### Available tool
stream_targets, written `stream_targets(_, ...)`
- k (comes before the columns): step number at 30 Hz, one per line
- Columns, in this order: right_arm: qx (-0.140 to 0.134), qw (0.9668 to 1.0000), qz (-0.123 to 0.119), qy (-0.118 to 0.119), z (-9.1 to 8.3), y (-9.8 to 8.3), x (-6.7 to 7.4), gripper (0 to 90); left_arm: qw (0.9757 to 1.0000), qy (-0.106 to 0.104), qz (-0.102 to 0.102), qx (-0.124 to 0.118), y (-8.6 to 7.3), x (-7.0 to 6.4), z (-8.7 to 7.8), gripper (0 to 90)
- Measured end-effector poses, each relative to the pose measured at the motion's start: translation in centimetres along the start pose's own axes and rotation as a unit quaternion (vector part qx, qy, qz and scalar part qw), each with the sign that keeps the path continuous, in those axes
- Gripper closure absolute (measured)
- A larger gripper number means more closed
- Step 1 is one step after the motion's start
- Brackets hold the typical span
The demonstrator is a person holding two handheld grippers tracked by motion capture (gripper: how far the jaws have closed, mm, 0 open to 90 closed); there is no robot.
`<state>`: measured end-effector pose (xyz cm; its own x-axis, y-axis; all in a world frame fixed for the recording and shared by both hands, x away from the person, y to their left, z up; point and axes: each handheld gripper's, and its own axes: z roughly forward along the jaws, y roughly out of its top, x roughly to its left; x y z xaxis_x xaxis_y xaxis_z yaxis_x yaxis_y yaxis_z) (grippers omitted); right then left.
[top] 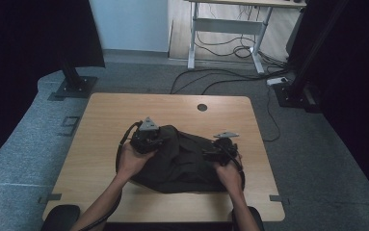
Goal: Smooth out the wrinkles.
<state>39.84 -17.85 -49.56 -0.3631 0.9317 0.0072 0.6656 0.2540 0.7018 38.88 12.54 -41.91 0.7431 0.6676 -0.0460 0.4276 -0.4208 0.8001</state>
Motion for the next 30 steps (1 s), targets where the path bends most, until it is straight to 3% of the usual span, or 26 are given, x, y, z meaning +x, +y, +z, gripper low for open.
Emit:
stream_targets(5, 0.04, 0.9989, 0.018, -0.016, 0.2, -3.4, -2.9, 16.4, 1.0, 0.003, -0.005, 0.001, 0.0, 0.4, -0.1, 80.2)
stream_targets(8, 0.047, 0.9984, 0.024, 0.02, 0.7, -4.6, -3.8, 34.1, 1.0, 0.004, -0.006, 0.002, 0.0, 0.5, 0.0, 80.2)
stream_targets(10, 0.046, 0.9987, 0.016, 0.013, 0.9, -4.7, -3.7, 36.5, 1.0, 0.005, -0.006, 0.002, 0.0, 0.5, 0.0, 80.2)
stream_targets(12, 0.048, 0.9985, 0.012, 0.022, 0.9, -4.5, -3.4, 51.3, 1.0, 0.005, -0.007, 0.002, 0.1, 0.6, -0.1, 80.2)
stream_targets(15, 0.04, 0.9986, 0.01, 0.034, 1.2, -4.2, -2.5, 60.5, 0.9999, 0.008, -0.006, 0.001, 0.4, 0.6, -0.1, 80.3)
stream_targets(20, 0.04, 0.9977, -0.011, 0.053, 2.5, -3.0, 0.1, 61.7, 1.0, 0.009, 0.005, 0.001, 1.2, -0.1, 0.1, 80.3)
stream_targets(27, 0.029, 0.9931, -0.061, 0.096, 5.4, -0.3, 6.5, 61.3, 0.9998, 0.006, 0.013, 0.011, 1.2, -0.9, 0.8, 80.3)
stream_targets(30, 0.022, 0.9903, -0.075, 0.115, 6.4, 0.5, 9.0, 56.4, 0.9995, 0.011, 0.021, 0.023, 0.8, -1.3, 1.5, 80.3)
